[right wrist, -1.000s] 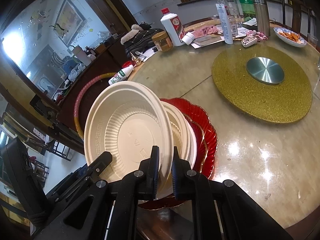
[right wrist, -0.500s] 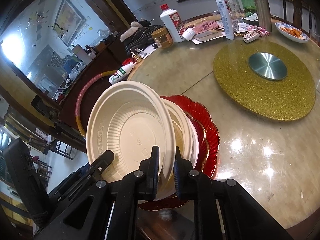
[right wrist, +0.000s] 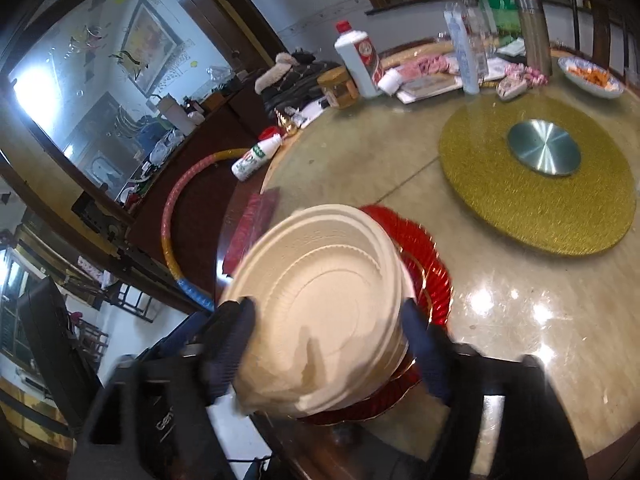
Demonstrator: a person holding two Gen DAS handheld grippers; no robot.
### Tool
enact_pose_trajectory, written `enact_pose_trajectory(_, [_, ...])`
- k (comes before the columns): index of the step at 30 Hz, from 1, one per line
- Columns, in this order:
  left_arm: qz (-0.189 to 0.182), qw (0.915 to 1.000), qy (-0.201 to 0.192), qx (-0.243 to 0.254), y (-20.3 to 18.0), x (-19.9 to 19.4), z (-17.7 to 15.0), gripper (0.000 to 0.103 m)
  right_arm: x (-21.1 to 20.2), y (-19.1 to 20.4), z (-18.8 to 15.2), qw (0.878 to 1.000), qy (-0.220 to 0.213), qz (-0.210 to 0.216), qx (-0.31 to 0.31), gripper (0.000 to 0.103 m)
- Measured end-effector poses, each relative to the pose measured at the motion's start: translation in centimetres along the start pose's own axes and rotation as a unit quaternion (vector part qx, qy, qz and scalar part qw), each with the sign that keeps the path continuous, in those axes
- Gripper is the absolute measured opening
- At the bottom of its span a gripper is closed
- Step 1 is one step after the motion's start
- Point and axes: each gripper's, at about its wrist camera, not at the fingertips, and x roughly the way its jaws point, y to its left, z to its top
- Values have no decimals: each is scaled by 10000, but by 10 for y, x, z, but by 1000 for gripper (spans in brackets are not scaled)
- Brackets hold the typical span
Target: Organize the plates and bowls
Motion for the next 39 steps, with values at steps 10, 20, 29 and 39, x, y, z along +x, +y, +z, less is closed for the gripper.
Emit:
enact_pose_trajectory(10, [56,9995,-310,-97,7,-18,1,85,-28,1,1,9990,-429,23,-107,103])
enact_pose_trajectory(20, [-105,9954,-443,846,-3,-52,-36,103,-74,-10,-27,9900,-618,-291,-1237,103])
enact_pose_trajectory(29, [-256,9952,7,941,-22,-35,-45,103,-102,-28,-55,9810,-595,-522,-1769,103])
enact_pose_trajectory(39, [-111,9895,-58,1442,-50,-29,-54,103,-104,6,-93,9494,-655,-675,-2995,103])
